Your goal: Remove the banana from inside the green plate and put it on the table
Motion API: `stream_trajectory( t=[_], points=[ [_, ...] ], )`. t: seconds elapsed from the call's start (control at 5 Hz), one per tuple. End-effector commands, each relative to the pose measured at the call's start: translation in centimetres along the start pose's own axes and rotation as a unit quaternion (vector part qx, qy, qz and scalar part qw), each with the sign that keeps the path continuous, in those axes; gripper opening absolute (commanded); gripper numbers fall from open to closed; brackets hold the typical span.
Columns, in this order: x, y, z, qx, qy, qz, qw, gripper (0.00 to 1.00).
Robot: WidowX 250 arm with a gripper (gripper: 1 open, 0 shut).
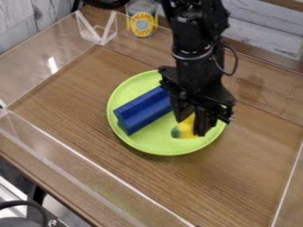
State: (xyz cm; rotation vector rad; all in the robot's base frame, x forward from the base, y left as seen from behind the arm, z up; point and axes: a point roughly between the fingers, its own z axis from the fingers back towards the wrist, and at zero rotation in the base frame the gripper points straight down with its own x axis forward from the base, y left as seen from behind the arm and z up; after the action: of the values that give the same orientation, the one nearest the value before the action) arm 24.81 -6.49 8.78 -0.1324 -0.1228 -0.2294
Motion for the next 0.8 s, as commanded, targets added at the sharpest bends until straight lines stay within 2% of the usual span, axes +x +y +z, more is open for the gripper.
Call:
stream_trajectory(
  t=[0.0,0.6],
  points=[
    [0.2,-0.9,1.3,-0.004,-0.028,0.002,0.9996,0.0],
    [-0.8,-3.1,1.2,-0.026,-0.025,0.011,0.9993,0.0]
  ],
)
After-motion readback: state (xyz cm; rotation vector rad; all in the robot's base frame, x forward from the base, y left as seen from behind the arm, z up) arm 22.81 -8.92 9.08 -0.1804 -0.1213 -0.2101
